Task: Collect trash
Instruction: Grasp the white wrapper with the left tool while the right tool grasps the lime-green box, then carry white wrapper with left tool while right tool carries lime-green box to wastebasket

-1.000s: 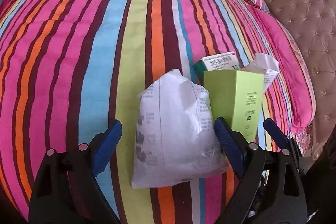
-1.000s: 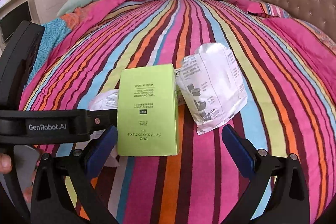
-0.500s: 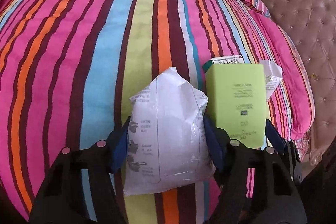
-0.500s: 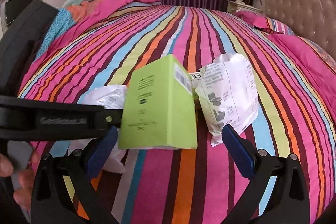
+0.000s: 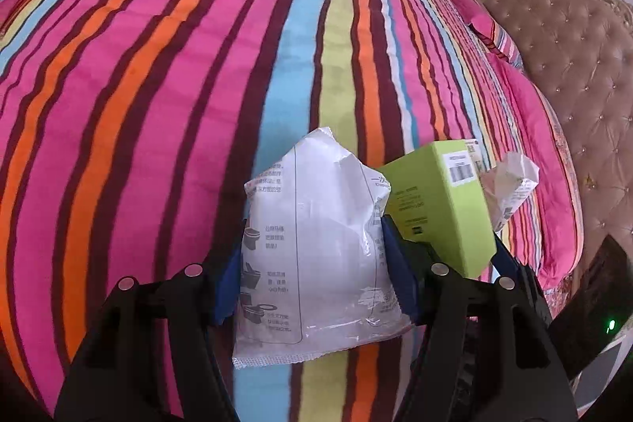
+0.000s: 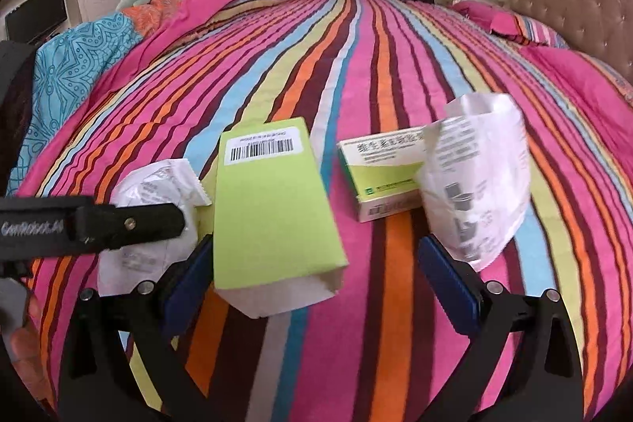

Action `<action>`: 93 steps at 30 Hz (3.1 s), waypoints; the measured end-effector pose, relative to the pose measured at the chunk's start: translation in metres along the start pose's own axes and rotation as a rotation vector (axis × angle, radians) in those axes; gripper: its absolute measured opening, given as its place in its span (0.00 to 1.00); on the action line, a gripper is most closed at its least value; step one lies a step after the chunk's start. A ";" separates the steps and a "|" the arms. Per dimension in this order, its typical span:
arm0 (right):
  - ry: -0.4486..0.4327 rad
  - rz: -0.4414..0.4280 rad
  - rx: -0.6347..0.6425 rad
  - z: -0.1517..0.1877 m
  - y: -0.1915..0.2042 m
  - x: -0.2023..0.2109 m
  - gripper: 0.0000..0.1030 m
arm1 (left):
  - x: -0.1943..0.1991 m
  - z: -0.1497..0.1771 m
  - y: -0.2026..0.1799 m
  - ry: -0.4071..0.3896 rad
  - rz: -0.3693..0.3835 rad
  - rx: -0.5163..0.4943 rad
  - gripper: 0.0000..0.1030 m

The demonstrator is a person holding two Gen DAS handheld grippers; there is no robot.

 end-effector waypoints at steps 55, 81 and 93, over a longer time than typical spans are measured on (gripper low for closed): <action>0.146 -0.127 -0.269 0.189 -0.005 0.260 0.48 | 0.187 0.311 -0.008 0.103 0.071 -0.313 0.60; 0.638 -0.139 -0.534 0.325 -0.001 0.221 0.48 | 0.125 0.403 0.027 0.418 -0.027 -0.320 0.60; 0.790 -0.134 -0.550 0.355 0.010 0.204 0.48 | 0.093 0.430 0.046 0.557 -0.076 -0.293 0.60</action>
Point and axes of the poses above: each gripper's, at about its wrist camera, not at the fingertips, and x roughly against the way its jaws point, y to its left, z to its underside, the point moved 9 cm from there along -x, roughly the way its jaws point, and after that the axes turned 8 degrees about -y, right-handed, at the moved point
